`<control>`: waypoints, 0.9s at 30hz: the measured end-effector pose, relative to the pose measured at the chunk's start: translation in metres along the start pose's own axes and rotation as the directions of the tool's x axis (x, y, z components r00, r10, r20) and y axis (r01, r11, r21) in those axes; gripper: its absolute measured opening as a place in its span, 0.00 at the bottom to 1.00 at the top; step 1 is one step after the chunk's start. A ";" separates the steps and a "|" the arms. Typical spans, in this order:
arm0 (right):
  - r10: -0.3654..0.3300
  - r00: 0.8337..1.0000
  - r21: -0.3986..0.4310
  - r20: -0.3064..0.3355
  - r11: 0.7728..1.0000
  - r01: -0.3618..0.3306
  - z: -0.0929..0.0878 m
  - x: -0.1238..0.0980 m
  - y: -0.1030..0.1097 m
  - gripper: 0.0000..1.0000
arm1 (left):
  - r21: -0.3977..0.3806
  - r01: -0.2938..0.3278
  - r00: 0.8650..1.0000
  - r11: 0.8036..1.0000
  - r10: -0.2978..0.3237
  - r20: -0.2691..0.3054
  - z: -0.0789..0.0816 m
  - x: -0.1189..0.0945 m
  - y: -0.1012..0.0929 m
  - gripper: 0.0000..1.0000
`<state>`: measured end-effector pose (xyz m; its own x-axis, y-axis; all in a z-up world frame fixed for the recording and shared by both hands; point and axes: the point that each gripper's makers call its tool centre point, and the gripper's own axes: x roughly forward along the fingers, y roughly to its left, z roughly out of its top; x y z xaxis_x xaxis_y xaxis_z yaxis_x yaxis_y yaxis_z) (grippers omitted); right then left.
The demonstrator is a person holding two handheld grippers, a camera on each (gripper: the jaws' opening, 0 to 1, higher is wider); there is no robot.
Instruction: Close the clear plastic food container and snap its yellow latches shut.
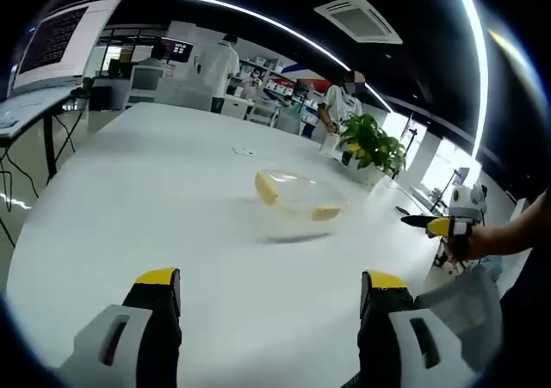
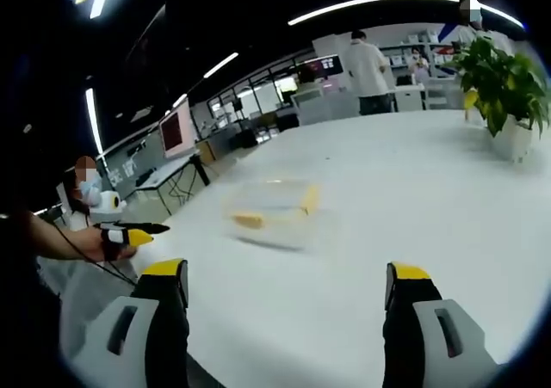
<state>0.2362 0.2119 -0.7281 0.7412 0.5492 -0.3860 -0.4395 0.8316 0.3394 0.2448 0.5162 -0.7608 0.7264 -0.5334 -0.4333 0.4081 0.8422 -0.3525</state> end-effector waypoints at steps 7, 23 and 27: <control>-0.002 0.999 0.042 0.040 0.999 0.000 0.003 -0.011 0.003 0.94 | -0.031 -0.011 0.999 0.999 0.012 0.033 -0.001 -0.012 -0.005 0.82; 0.009 0.999 0.023 0.044 1.000 -0.010 -0.012 -0.021 0.024 0.94 | -0.032 -0.052 0.996 0.998 0.054 0.076 -0.005 -0.031 -0.018 0.78; 0.021 0.998 0.009 0.061 1.000 -0.021 -0.011 -0.020 0.028 0.94 | 0.001 -0.041 0.997 0.999 0.041 0.067 -0.011 -0.029 -0.024 0.77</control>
<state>0.2040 0.2256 -0.7199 0.7617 0.5603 -0.3255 -0.4504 0.8189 0.3556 0.2077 0.5106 -0.7484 0.7779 -0.4920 -0.3908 0.3785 0.8634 -0.3335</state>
